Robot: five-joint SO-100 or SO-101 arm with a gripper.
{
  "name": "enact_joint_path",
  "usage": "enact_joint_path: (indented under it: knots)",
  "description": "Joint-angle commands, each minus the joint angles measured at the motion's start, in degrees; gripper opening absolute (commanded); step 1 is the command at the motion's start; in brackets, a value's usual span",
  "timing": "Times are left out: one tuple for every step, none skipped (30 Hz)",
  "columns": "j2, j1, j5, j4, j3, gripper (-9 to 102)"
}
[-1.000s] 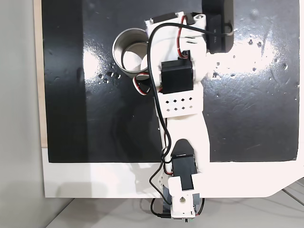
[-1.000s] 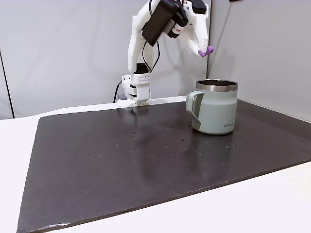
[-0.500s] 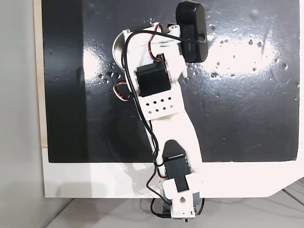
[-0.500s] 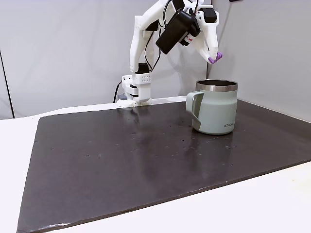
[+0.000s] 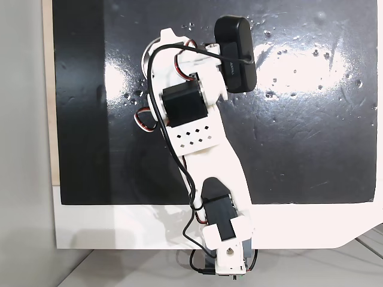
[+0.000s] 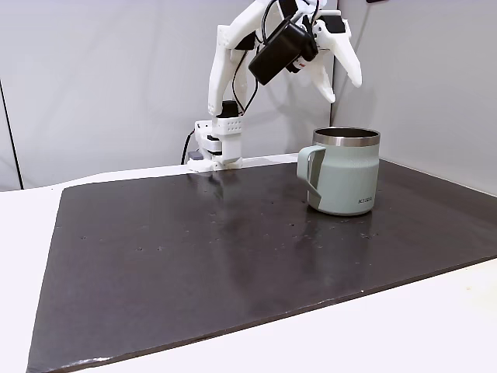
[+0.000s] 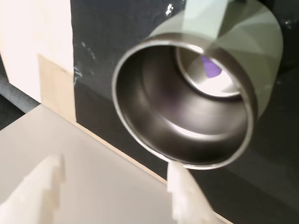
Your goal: Grasp a pengrip and put it in the cup.
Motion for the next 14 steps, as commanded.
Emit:
enact_joint_path:
  knots:
    - [0.7, 0.1, 0.5, 0.8, -3.8, 28]
    - [0.8, 0.1, 0.5, 0.9, -3.8, 28]
    - [0.8, 0.2, 0.4, 1.1, -4.0, 28]
    - [0.8, 0.2, 0.4, 1.5, -4.4, 28]
    - [0.8, 0.2, 0.4, 1.8, -4.7, 28]
    - [0.8, 0.2, 0.3, 2.0, -5.1, 28]
    - [0.9, 0.3, 0.3, 2.2, -5.4, 28]
    - [0.9, 0.4, 0.3, 2.4, -5.7, 28]
    - [0.9, 0.5, 0.3, 2.5, -6.0, 28]
    - [0.9, 0.6, 0.0, 2.5, -6.2, 28]
    - [0.9, 0.8, -0.3, 2.5, -6.4, 27]
    - [0.9, 1.0, -0.6, 2.5, -6.6, 27]
    - [0.9, 1.1, -0.9, 2.5, -6.7, 27]
    - [0.9, 1.3, -1.1, 2.5, -6.9, 27]
